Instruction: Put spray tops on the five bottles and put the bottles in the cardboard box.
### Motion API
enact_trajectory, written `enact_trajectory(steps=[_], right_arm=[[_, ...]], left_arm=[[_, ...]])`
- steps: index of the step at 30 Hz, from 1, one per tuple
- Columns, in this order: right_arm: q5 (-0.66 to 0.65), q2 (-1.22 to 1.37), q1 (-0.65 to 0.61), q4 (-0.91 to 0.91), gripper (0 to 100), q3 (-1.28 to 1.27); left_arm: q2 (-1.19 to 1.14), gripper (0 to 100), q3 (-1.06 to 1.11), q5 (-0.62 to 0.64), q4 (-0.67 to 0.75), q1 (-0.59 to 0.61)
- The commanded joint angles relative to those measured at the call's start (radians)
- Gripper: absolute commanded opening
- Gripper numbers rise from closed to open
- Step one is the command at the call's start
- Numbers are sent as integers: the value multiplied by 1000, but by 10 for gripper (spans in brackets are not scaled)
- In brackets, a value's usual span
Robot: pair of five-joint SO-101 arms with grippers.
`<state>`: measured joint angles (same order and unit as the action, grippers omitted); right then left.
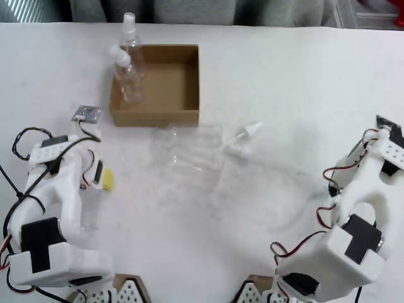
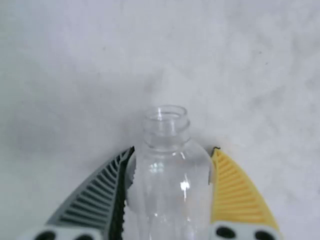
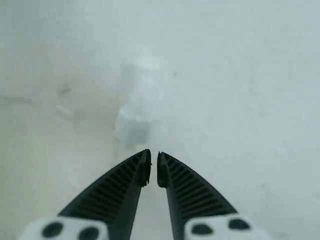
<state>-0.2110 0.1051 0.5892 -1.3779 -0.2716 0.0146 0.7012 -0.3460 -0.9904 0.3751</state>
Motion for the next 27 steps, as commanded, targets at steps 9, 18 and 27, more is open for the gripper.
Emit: enact_trajectory(steps=[9, 18, 27], right_arm=[[92, -239, 1, 67, 108, -115], [193, -260, -79, 97, 135, -169], [272, -259, -87, 243, 139, -252]], left_arm=[[4, 37, -41, 3, -9, 5], [4, 37, -41, 3, -9, 5], [4, 37, -41, -35, -14, 5]])
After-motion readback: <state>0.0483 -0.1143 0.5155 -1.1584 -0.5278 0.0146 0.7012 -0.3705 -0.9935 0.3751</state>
